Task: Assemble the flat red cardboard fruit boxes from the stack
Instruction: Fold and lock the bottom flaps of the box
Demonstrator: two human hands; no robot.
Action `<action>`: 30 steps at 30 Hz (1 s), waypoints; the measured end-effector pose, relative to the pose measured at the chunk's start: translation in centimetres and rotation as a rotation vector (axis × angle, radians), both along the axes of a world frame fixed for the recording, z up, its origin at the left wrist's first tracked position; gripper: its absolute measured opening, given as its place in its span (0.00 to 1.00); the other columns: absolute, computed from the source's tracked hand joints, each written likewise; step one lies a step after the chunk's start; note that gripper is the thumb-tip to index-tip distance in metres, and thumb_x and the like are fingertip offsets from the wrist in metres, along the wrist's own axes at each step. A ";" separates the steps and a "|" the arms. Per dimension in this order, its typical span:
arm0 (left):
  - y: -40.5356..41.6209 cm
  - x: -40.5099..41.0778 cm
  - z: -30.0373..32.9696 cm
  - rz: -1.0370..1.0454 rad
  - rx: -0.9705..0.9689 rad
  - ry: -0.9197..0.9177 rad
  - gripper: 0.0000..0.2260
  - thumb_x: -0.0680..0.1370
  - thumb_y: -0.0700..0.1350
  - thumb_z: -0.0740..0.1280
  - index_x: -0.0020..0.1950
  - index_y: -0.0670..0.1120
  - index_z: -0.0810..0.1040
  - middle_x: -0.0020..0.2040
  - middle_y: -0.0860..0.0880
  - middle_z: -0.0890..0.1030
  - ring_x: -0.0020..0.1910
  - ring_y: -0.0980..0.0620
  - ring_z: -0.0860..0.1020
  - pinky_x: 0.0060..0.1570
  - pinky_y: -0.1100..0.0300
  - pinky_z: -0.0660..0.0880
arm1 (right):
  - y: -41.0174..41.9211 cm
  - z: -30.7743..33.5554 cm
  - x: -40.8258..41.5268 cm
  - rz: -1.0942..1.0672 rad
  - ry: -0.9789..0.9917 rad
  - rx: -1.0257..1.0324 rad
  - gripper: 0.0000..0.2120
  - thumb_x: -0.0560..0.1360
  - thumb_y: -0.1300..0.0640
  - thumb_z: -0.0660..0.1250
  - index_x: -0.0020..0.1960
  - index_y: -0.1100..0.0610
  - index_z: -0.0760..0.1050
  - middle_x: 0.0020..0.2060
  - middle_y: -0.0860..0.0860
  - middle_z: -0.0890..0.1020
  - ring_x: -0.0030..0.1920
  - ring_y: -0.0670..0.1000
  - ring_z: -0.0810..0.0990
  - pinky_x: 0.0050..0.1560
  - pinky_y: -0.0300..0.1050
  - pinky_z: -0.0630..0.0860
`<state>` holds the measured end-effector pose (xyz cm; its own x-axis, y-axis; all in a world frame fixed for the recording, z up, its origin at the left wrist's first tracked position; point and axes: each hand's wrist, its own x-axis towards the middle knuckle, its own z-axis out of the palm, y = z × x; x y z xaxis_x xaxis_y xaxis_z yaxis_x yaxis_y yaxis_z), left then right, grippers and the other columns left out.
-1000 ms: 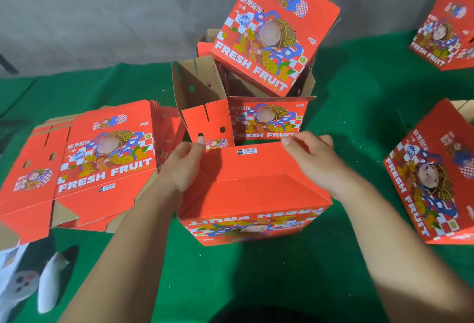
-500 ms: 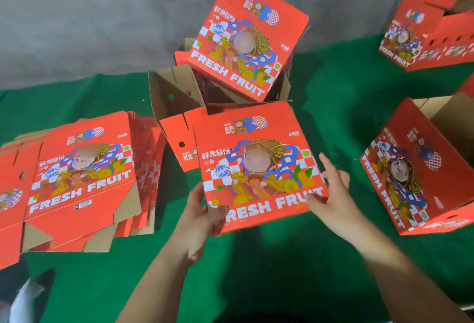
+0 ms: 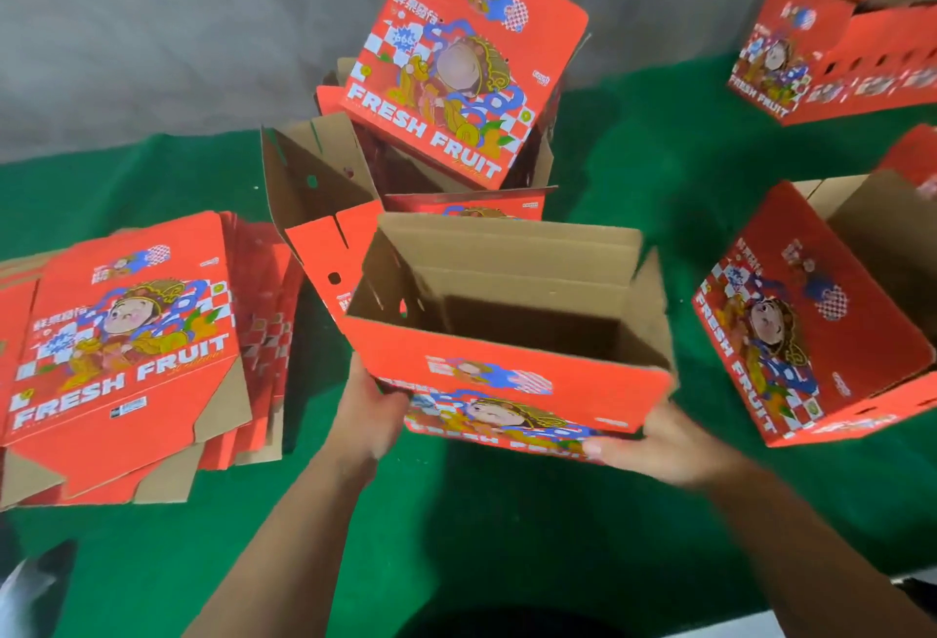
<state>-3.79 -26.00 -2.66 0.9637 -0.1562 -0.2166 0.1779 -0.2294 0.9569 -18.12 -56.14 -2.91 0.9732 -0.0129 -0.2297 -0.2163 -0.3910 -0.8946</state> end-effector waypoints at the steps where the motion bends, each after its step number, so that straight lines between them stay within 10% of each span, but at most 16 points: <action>1: 0.1 0.5 0.1 0.001 0.024 0.055 0.22 0.73 0.22 0.62 0.56 0.46 0.80 0.49 0.51 0.88 0.44 0.59 0.84 0.42 0.64 0.81 | -0.6 -0.1 0.1 0.010 0.026 -0.046 0.64 0.63 0.35 0.83 0.83 0.39 0.41 0.79 0.42 0.64 0.71 0.35 0.72 0.77 0.44 0.66; 5: 0.9 2.0 0.5 -0.030 0.115 0.321 0.17 0.77 0.28 0.60 0.57 0.47 0.75 0.49 0.46 0.86 0.38 0.52 0.84 0.29 0.60 0.79 | -1.2 -1.1 0.5 -0.013 0.013 -0.256 0.68 0.57 0.32 0.83 0.73 0.22 0.31 0.69 0.27 0.47 0.75 0.39 0.61 0.78 0.51 0.51; 8: 0.2 1.9 0.1 -0.005 0.068 0.355 0.15 0.78 0.29 0.57 0.56 0.47 0.72 0.50 0.44 0.85 0.39 0.50 0.85 0.32 0.57 0.79 | -0.9 -2.0 1.0 -0.054 0.022 -0.322 0.64 0.55 0.28 0.77 0.79 0.34 0.40 0.63 0.29 0.48 0.77 0.41 0.49 0.77 0.47 0.47; 13: 1.5 2.7 -0.6 0.182 0.034 0.404 0.15 0.76 0.29 0.54 0.53 0.45 0.74 0.42 0.42 0.84 0.38 0.46 0.82 0.43 0.54 0.77 | 0.0 -1.0 1.4 -0.031 -0.020 -0.096 0.75 0.56 0.33 0.85 0.74 0.27 0.24 0.78 0.32 0.49 0.72 0.31 0.66 0.72 0.46 0.66; 17: 1.2 2.4 -0.2 0.087 0.018 0.382 0.13 0.79 0.31 0.54 0.53 0.45 0.74 0.39 0.48 0.87 0.42 0.48 0.85 0.42 0.51 0.80 | -0.3 -0.8 1.7 -0.091 -0.120 -0.126 0.77 0.53 0.28 0.82 0.75 0.30 0.22 0.69 0.19 0.41 0.74 0.26 0.34 0.78 0.56 0.44; 23: 0.1 1.6 0.6 -0.065 -0.181 0.196 0.14 0.73 0.35 0.68 0.58 0.44 0.77 0.49 0.48 0.87 0.45 0.54 0.86 0.40 0.62 0.80 | -1.6 -3.0 1.1 -0.223 -0.112 -0.011 0.75 0.54 0.29 0.83 0.77 0.29 0.27 0.82 0.48 0.54 0.83 0.55 0.50 0.79 0.73 0.50; 27: -0.8 0.9 -0.4 0.005 -0.077 0.132 0.17 0.80 0.34 0.66 0.67 0.48 0.77 0.63 0.50 0.82 0.58 0.52 0.79 0.59 0.55 0.72 | -3.9 -4.7 -1.1 -0.524 -0.243 -0.090 0.78 0.52 0.37 0.87 0.81 0.36 0.33 0.82 0.47 0.53 0.82 0.43 0.53 0.82 0.43 0.52; 30: -0.4 0.5 -1.6 0.022 -0.077 0.288 0.13 0.83 0.40 0.64 0.66 0.52 0.76 0.60 0.52 0.81 0.56 0.50 0.80 0.61 0.52 0.74 | -6.9 -6.5 -2.4 -0.813 -0.365 -0.191 0.77 0.48 0.42 0.87 0.83 0.56 0.44 0.81 0.47 0.60 0.80 0.46 0.60 0.81 0.47 0.57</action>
